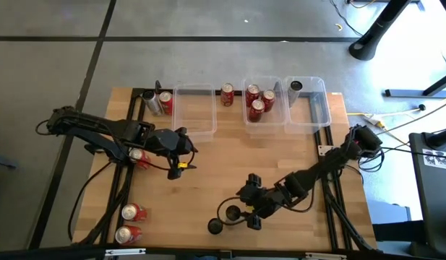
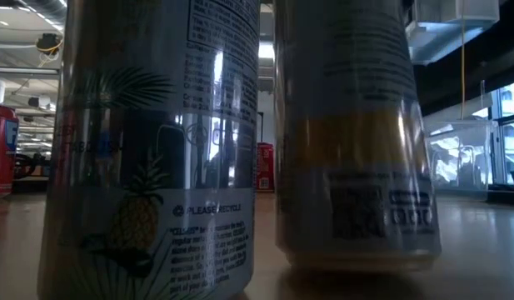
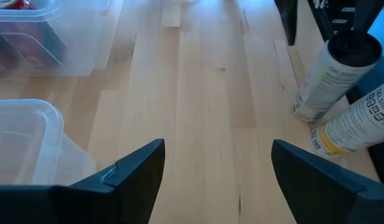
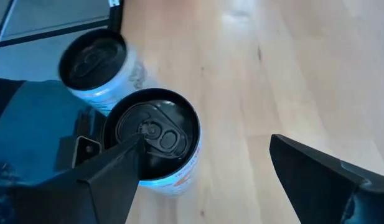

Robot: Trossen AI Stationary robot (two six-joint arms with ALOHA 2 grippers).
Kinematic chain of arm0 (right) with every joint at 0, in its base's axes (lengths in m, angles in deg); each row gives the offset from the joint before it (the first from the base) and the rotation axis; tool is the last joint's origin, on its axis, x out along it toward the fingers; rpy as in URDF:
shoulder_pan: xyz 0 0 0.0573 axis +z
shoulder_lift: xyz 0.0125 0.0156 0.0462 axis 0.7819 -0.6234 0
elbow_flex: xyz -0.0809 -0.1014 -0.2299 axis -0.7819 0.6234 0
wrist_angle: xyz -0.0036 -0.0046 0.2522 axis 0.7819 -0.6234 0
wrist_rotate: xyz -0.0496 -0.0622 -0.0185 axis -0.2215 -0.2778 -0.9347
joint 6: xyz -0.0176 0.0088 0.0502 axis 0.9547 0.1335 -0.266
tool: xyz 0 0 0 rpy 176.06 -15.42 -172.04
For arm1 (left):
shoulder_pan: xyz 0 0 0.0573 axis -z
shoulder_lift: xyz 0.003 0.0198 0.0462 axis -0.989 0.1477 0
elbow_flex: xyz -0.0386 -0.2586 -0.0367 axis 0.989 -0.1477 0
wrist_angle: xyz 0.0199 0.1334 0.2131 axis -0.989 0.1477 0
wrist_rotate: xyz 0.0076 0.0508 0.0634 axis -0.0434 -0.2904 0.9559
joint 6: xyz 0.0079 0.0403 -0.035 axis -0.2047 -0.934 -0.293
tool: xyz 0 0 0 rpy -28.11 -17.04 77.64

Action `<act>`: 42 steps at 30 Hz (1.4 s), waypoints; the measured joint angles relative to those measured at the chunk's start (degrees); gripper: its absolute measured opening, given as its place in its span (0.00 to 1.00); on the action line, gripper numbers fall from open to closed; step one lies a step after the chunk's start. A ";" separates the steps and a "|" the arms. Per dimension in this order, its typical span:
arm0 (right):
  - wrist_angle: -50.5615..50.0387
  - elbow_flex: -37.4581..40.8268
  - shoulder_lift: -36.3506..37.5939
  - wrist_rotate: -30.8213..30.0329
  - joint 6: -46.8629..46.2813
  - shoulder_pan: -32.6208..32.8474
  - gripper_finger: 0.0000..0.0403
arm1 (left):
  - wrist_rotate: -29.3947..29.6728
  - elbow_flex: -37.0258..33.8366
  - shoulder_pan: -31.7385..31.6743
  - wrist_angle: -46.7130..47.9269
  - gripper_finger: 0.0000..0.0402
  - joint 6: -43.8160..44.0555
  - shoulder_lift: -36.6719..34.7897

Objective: Sort soda cans
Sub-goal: Put the bottom right white and yellow soda can into the right transparent bin

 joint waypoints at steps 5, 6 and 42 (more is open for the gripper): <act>0.54 0.15 0.60 1.60 0.03 0.18 0.85 | -0.01 0.00 0.00 0.00 0.70 0.00 0.00; 0.54 0.15 0.60 1.99 -0.08 0.21 0.85 | -0.02 0.00 0.00 0.00 0.70 0.00 0.00; 11.82 -0.18 -5.19 -0.43 -2.36 6.57 0.85 | -0.01 0.00 0.04 0.18 0.70 2.19 -0.02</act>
